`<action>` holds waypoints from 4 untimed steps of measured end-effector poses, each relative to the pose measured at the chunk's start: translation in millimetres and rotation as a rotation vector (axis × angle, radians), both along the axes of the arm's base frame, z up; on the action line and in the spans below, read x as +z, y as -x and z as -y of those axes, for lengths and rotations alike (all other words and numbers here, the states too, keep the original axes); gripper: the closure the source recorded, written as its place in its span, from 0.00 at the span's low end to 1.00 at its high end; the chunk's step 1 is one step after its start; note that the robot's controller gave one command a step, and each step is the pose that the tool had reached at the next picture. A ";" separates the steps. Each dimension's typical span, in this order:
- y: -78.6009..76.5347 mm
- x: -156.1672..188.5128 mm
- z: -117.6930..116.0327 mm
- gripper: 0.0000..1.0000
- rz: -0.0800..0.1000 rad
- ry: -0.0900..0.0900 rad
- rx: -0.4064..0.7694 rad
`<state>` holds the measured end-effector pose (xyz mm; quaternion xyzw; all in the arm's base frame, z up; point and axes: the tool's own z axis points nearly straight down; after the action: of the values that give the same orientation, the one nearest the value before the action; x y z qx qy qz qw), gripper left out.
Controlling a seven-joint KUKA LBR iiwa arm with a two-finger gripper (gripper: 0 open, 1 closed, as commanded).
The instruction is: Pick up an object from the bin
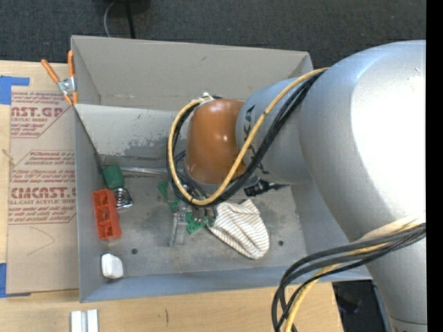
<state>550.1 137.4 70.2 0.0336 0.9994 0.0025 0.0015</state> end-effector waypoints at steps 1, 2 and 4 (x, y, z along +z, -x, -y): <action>0.0 0.0 0.1 0.00 0.000 0.000 0.000; -2.0 3.5 4.3 0.00 -0.002 0.000 0.035; -24.4 10.4 68.9 0.00 0.004 0.000 0.178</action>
Offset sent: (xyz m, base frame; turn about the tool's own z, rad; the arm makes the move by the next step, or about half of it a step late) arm 0.0432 -0.0849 0.0617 -0.3636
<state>574.5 68.5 80.6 -0.0554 0.9985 0.0029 0.0030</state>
